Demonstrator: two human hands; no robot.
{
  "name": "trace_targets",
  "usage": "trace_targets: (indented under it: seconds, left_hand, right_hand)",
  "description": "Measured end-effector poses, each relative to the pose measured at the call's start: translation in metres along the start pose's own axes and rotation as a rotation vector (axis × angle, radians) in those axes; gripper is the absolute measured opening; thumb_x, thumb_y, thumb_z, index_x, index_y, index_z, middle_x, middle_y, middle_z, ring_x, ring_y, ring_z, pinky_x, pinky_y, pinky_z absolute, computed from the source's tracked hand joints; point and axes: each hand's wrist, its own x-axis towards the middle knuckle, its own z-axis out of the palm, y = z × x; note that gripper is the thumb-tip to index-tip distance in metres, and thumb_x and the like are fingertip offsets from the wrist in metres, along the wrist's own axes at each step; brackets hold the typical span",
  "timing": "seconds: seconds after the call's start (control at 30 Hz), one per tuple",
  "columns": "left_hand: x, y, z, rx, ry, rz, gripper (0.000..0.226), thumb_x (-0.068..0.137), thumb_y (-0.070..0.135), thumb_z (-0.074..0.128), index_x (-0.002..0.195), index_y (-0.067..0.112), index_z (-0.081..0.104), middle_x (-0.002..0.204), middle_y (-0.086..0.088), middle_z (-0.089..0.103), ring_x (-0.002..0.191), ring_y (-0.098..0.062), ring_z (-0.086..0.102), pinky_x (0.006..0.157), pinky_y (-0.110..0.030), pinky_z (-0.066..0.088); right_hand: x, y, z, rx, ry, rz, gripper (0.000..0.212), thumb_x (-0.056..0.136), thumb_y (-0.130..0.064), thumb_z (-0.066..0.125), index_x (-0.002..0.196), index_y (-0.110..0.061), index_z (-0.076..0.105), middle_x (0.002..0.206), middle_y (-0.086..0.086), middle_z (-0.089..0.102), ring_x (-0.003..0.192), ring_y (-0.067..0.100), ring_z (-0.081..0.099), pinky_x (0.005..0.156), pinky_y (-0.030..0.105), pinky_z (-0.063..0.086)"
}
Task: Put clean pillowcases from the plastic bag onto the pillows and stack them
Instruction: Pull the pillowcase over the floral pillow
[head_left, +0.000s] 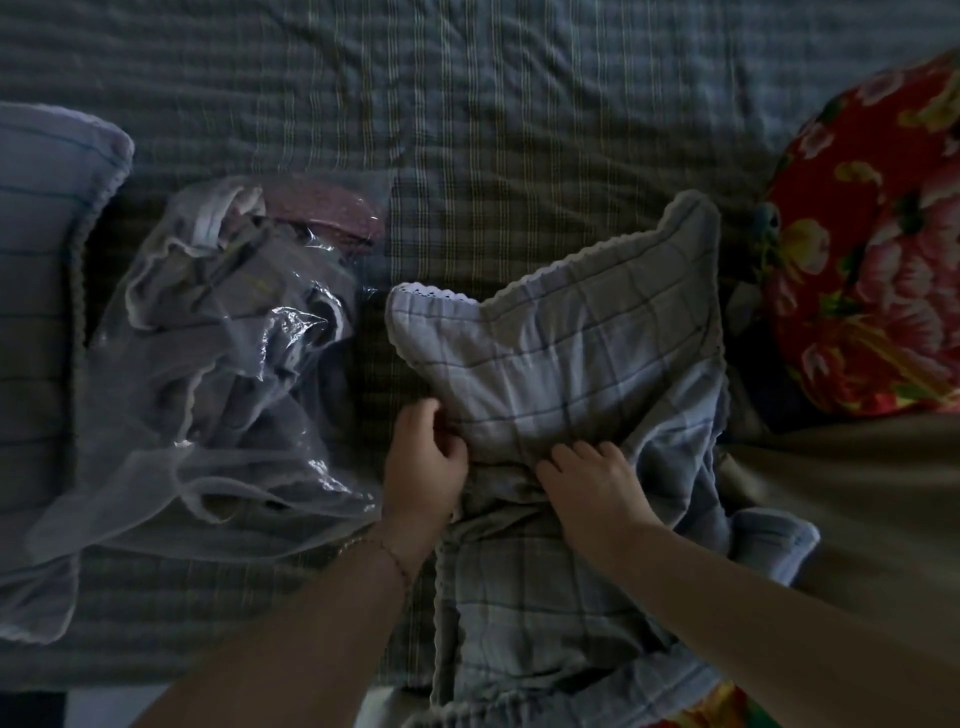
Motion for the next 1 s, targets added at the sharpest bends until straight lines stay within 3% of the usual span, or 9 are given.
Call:
trace_targets:
  seconds: [0.13,0.27,0.37,0.5,0.63,0.7,0.83,0.93,1.0]
  left_hand:
    - [-0.013,-0.018,0.007,-0.024,-0.137,-0.007,0.024,0.084,0.012,0.062,0.107,0.008,0.058,0.103,-0.005,0.059,0.095,-0.021,0.058,0.078,-0.029,0.045]
    - [-0.001,-0.018,0.003,0.101,-0.163,0.062,0.018,0.088,0.014,0.056,0.097,0.001,0.065,0.097,-0.015,0.066,0.092,-0.030,0.061,0.076,-0.033,0.044]
    - [-0.001,-0.022,-0.011,0.240,-0.214,0.153,0.049,0.080,0.038,0.037,0.088,0.003,0.070,0.088,-0.015,0.067,0.082,-0.030,0.063,0.067,-0.034,0.045]
    - [-0.011,-0.040,-0.020,0.549,-0.239,0.418,0.029,0.078,0.027,0.046,0.068,0.011,0.068,0.063,-0.004,0.064,0.055,-0.023,0.064,0.045,-0.021,0.042]
    - [-0.005,0.012,-0.010,0.807,-0.498,0.138,0.020,0.091,0.016,0.047,0.105,0.014,0.062,0.109,-0.006,0.064,0.103,-0.026,0.061,0.079,-0.030,0.046]
    - [0.006,0.042,-0.009,0.729,-0.392,0.050,0.014,0.090,0.021,0.049,0.095,0.016,0.061,0.102,-0.005,0.066,0.096,-0.026,0.062,0.073,-0.030,0.044]
    - [0.054,0.051,-0.021,0.279,-0.084,-0.059,0.013,0.083,0.028,0.057,0.088,0.016,0.056,0.095,-0.002,0.056,0.087,-0.022,0.055,0.070,-0.032,0.044]
    - [0.081,0.044,-0.016,0.069,-0.420,-0.320,0.040,0.085,0.030,0.058,0.120,0.011,0.051,0.108,-0.003,0.056,0.105,-0.026,0.056,0.080,-0.029,0.042]
    - [0.084,0.040,-0.008,0.085,-0.484,-0.298,0.029,0.088,0.028,0.056,0.111,0.010,0.057,0.102,-0.006,0.060,0.102,-0.025,0.057,0.078,-0.027,0.040]
  right_hand:
    - [0.004,-0.012,0.002,0.067,-0.055,0.064,0.050,0.023,-0.022,0.088,0.068,-0.020,0.066,0.063,0.000,0.059,0.054,0.020,0.058,0.049,0.026,0.045]
    - [0.012,-0.012,-0.002,0.080,-0.046,0.018,0.033,0.032,-0.019,0.088,0.053,-0.021,0.063,0.054,-0.001,0.056,0.048,0.019,0.056,0.047,0.022,0.043]
    - [0.018,-0.010,-0.004,0.098,-0.049,-0.047,0.030,0.037,-0.017,0.088,0.052,-0.021,0.062,0.055,-0.001,0.055,0.049,0.019,0.055,0.050,0.020,0.043]
    - [0.014,-0.009,0.000,0.114,-0.099,-0.172,0.027,0.039,-0.019,0.085,0.053,-0.022,0.062,0.057,-0.004,0.055,0.052,0.016,0.056,0.059,0.024,0.036]
    - [-0.001,-0.006,0.005,0.063,-0.163,-0.167,0.009,0.054,-0.022,0.060,0.045,-0.022,0.058,0.051,-0.007,0.053,0.049,0.014,0.056,0.056,0.021,0.029]
    - [-0.004,-0.007,0.003,0.060,-0.101,-0.114,0.024,0.058,-0.021,0.039,0.041,-0.021,0.056,0.047,-0.006,0.052,0.045,0.015,0.053,0.048,0.018,0.035]
    - [-0.005,-0.020,0.001,0.014,-0.022,-0.064,0.034,0.063,-0.020,0.032,0.050,-0.020,0.064,0.053,-0.002,0.056,0.049,0.018,0.055,0.056,0.022,0.047]
    - [-0.004,-0.034,0.009,0.022,-0.066,-0.105,0.035,0.070,-0.022,0.036,0.070,-0.020,0.071,0.073,0.001,0.063,0.068,0.021,0.060,0.072,0.031,0.048]
    - [-0.001,-0.042,0.006,0.005,-0.152,-0.129,0.033,0.074,-0.024,0.043,0.085,-0.017,0.074,0.091,0.004,0.066,0.083,0.022,0.059,0.082,0.036,0.039]
